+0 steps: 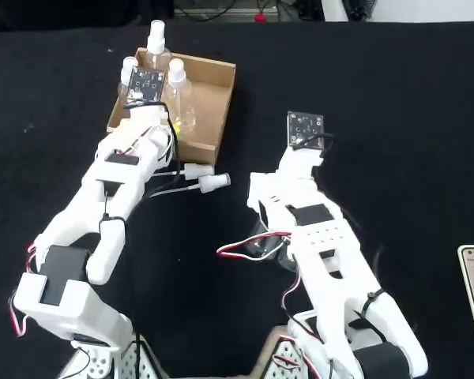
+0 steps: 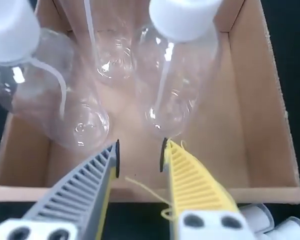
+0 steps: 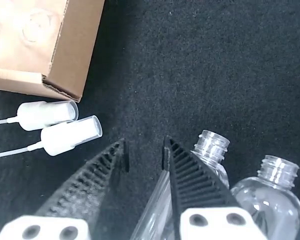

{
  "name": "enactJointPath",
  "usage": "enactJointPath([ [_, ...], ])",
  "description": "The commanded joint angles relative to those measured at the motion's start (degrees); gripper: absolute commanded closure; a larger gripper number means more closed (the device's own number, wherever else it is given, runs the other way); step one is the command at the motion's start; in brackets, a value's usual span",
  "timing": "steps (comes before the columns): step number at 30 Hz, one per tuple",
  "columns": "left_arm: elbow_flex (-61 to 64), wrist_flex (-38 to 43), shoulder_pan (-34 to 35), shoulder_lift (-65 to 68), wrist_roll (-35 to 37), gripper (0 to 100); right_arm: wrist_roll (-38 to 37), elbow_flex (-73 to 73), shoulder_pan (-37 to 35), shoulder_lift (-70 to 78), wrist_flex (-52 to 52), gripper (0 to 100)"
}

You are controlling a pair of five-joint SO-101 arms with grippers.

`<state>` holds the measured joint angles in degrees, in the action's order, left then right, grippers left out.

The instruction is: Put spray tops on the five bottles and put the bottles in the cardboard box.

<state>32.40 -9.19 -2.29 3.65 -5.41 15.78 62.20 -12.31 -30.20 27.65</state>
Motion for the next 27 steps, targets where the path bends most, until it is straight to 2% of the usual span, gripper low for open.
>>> enactJointPath([
  [1, -5.0, -0.7, 0.6, -0.7, -0.3, 84, -0.6, -1.1, 0.9, -2.0, -1.7, 88.1],
  [10, -7.3, -1.3, 0.6, 0.8, -0.3, 84, -0.6, -1.1, 0.9, -2.0, -1.7, 88.1],
  [18, -16.2, -17.5, 0.6, 2.5, -0.1, 85, -0.6, -1.1, 0.9, -2.0, -1.7, 88.1],
  [27, -18.5, -18.6, 0.2, 3.0, -0.3, 85, -0.6, -1.1, 0.9, -2.0, -1.7, 88.1],
])
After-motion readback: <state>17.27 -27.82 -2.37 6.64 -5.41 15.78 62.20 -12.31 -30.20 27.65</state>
